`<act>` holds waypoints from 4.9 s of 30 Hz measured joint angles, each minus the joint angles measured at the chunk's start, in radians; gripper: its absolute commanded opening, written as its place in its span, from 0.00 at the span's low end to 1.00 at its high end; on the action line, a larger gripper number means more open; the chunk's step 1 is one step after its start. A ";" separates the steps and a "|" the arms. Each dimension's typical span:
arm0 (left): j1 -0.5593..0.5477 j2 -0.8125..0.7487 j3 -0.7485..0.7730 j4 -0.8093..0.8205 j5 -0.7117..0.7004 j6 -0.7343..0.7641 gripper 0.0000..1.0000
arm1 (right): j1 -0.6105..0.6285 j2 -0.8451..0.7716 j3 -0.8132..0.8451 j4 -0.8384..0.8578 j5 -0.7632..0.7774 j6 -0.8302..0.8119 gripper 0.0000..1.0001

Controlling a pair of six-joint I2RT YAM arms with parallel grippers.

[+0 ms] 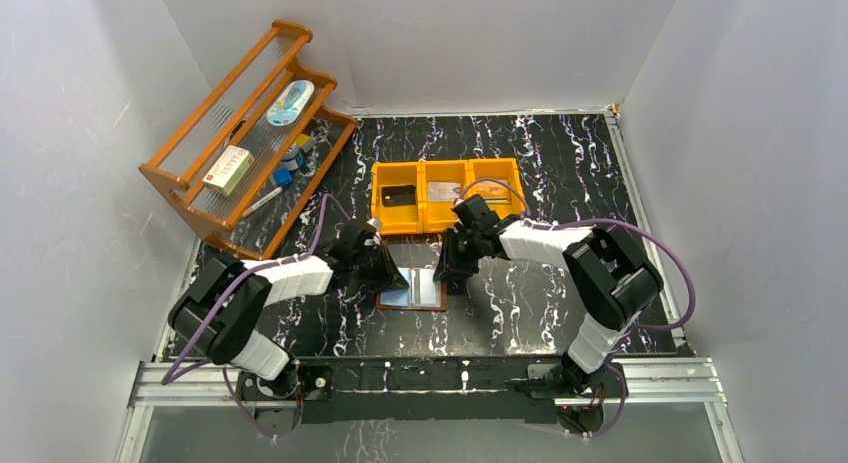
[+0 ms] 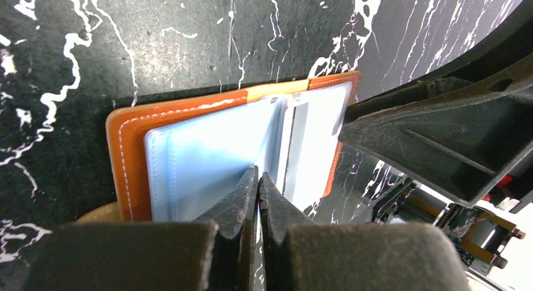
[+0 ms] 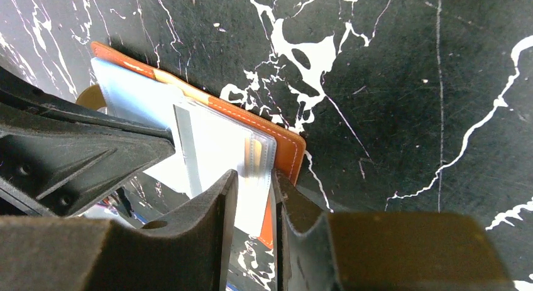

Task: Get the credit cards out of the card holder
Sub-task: Remove the credit card from the card holder.

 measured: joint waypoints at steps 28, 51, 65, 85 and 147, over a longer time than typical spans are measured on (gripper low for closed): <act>0.000 -0.055 0.076 -0.183 -0.068 0.158 0.42 | 0.042 -0.002 0.066 -0.060 0.002 -0.010 0.36; 0.000 -0.010 0.035 -0.073 0.027 0.097 0.29 | 0.036 0.069 0.022 0.101 -0.120 0.109 0.29; 0.030 0.077 -0.110 0.275 0.175 -0.166 0.00 | 0.002 0.037 -0.013 0.101 -0.096 0.110 0.28; 0.000 -0.083 -0.059 -0.019 -0.023 -0.043 0.00 | 0.034 0.027 0.009 0.068 -0.038 0.059 0.32; 0.001 -0.114 -0.021 -0.153 -0.074 0.087 0.35 | 0.085 0.074 0.051 0.080 -0.095 0.049 0.24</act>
